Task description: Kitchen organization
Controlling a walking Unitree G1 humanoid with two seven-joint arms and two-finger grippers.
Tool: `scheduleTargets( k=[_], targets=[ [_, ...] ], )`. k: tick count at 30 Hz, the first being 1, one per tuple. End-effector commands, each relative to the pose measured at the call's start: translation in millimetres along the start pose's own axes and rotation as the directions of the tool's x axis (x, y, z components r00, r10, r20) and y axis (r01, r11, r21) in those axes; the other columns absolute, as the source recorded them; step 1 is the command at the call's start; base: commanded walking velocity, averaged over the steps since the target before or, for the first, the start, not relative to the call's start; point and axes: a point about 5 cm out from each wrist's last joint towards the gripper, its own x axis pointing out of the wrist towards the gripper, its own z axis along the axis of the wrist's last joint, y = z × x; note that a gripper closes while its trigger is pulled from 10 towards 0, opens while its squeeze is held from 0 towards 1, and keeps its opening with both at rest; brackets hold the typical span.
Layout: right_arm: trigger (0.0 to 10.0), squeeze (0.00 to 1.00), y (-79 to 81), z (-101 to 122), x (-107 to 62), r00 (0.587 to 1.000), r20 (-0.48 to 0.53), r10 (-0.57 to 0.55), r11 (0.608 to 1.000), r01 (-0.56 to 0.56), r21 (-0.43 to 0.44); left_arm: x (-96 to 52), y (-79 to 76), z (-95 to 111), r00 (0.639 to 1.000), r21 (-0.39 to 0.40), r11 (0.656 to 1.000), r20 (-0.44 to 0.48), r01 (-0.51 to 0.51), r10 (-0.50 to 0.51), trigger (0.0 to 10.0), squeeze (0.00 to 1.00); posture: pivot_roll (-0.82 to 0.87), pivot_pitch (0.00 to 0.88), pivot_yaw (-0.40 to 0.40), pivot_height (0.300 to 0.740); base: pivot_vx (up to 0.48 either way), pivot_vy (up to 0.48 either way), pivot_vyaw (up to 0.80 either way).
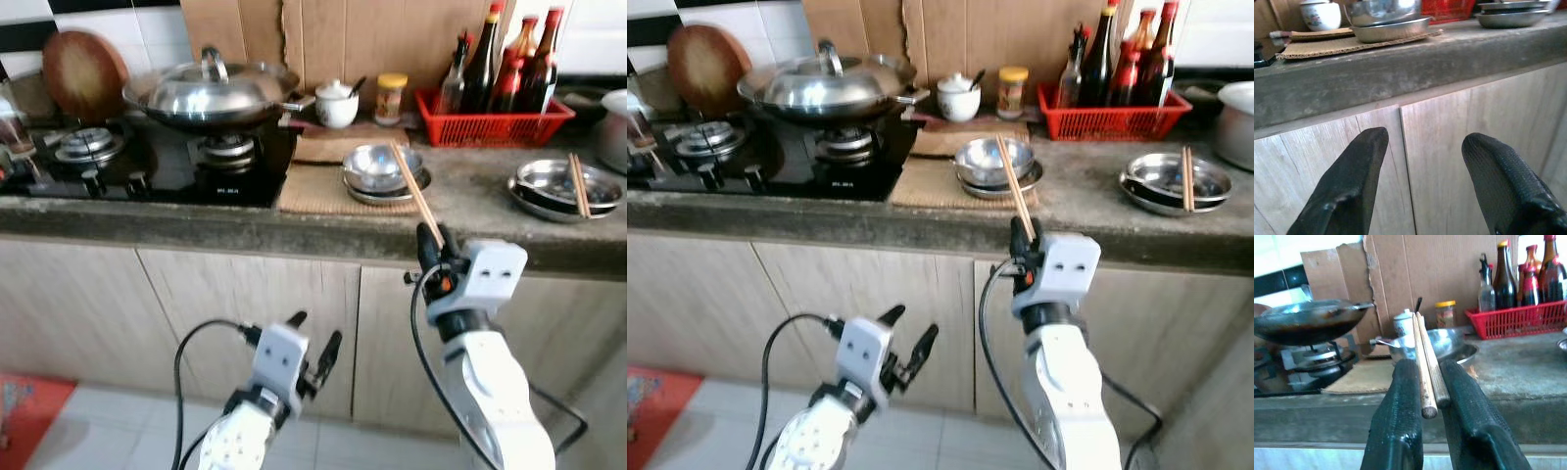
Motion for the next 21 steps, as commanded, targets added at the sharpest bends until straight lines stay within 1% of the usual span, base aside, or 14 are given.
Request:
scheduleTargets(
  k=[1, 4, 14, 21],
  targets=[
    [10.0, 0.00, 0.8, 2.6, -1.0, 1.000, 0.010, 0.004, 1.000, -0.004, -0.005, 0.3, 0.7, 1.3, 1.000, 0.008, 1.000, 0.004, -0.008, 0.008, 10.0, 0.00, -0.01, 0.000, 0.011, 0.740, -0.277, 0.000, 0.00],
    [10.0, 0.00, 1.3, 1.0, -3.0, 1.000, 0.003, 0.007, 1.000, -0.007, -0.006, 0.2, 0.4, 0.9, 1.000, 0.009, 1.000, 0.004, -0.008, 0.008, 10.0, 0.00, -0.01, 0.000, 0.013, 0.740, -0.274, 0.000, 0.00],
    [10.0, 0.00, 6.2, -14.9, -20.5, 0.997, -0.069, 0.041, 0.999, -0.043, -0.033, 0.5, -0.2, 0.4, 1.000, 0.011, 1.000, 0.004, -0.005, 0.005, 10.0, 0.00, -0.01, 0.000, 0.009, 0.740, -0.276, 0.000, 0.00],
    [10.0, 0.00, 5.9, -21.2, -26.7, 0.994, -0.102, 0.046, 0.998, -0.050, -0.044, 0.6, -0.5, 0.5, 1.000, 0.013, 1.000, 0.003, -0.005, 0.005, 10.0, 0.00, -0.02, 0.000, 0.009, 0.740, -0.276, 0.000, 0.00]
  ],
)
